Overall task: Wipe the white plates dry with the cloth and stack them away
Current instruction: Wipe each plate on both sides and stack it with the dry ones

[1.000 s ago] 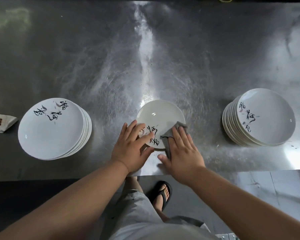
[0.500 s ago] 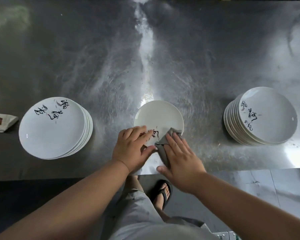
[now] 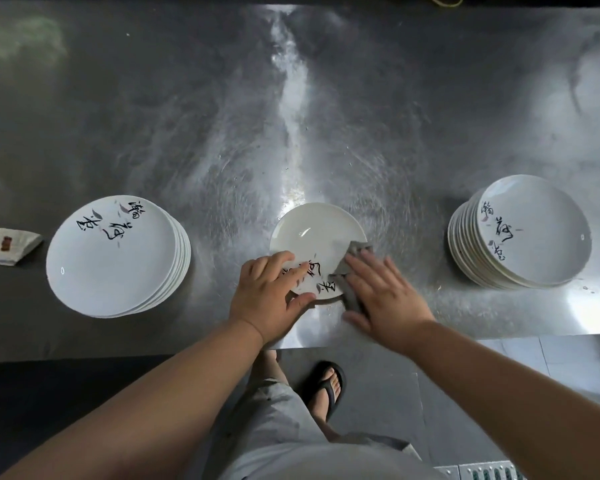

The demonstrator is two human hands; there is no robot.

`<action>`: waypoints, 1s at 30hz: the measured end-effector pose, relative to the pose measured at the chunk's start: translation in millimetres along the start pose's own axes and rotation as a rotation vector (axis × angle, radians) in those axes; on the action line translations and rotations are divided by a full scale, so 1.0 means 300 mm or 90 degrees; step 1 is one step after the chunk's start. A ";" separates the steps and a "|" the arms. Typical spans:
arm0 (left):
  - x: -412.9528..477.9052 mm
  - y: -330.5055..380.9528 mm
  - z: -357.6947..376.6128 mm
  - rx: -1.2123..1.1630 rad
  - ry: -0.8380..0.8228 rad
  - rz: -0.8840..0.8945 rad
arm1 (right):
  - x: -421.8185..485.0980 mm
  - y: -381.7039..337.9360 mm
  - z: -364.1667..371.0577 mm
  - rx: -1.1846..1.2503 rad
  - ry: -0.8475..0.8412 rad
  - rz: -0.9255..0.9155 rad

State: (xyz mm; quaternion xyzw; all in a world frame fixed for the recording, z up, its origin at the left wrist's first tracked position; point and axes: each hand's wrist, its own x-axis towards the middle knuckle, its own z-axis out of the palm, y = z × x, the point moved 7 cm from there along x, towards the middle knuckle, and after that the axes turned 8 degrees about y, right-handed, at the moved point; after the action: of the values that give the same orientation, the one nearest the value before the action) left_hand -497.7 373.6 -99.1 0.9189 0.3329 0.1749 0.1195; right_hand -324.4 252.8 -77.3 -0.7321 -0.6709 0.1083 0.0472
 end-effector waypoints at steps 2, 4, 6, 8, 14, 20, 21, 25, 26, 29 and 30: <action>0.002 0.002 -0.004 0.000 -0.032 -0.010 | -0.001 0.058 -0.042 0.080 0.080 0.028; 0.007 0.008 -0.003 0.005 -0.078 -0.012 | -0.011 0.059 -0.106 0.121 0.170 0.049; 0.012 0.020 -0.014 -0.003 -0.110 -0.012 | -0.007 0.042 -0.150 0.195 0.130 0.138; 0.026 0.036 -0.049 -0.027 -0.106 -0.037 | 0.007 0.063 -0.178 0.258 0.067 0.314; 0.062 -0.054 -0.120 -0.289 -0.188 -0.645 | 0.128 0.161 -0.185 0.400 -0.103 0.589; 0.086 -0.012 -0.131 -0.589 -0.312 -0.943 | 0.168 0.141 -0.193 0.473 -0.146 0.588; 0.090 -0.012 -0.133 -0.626 -0.299 -0.957 | 0.168 0.145 -0.204 0.464 -0.112 0.581; 0.137 -0.010 -0.183 -0.869 -0.098 -1.003 | 0.133 0.151 -0.257 0.668 0.073 0.579; 0.159 0.001 -0.205 -0.917 -0.063 -0.984 | 0.123 0.143 -0.282 0.697 0.093 0.557; 0.203 -0.004 -0.234 -0.948 -0.004 -0.912 | 0.103 0.126 -0.314 0.658 0.058 0.479; 0.215 -0.002 -0.247 -0.958 0.022 -0.888 | 0.088 0.134 -0.325 0.610 0.042 0.481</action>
State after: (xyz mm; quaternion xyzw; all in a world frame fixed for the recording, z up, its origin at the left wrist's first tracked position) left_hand -481.6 423.8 -16.2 0.2054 0.5988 0.2429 0.7350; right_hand -261.7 282.6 6.2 -0.8196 -0.2396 0.3848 0.3504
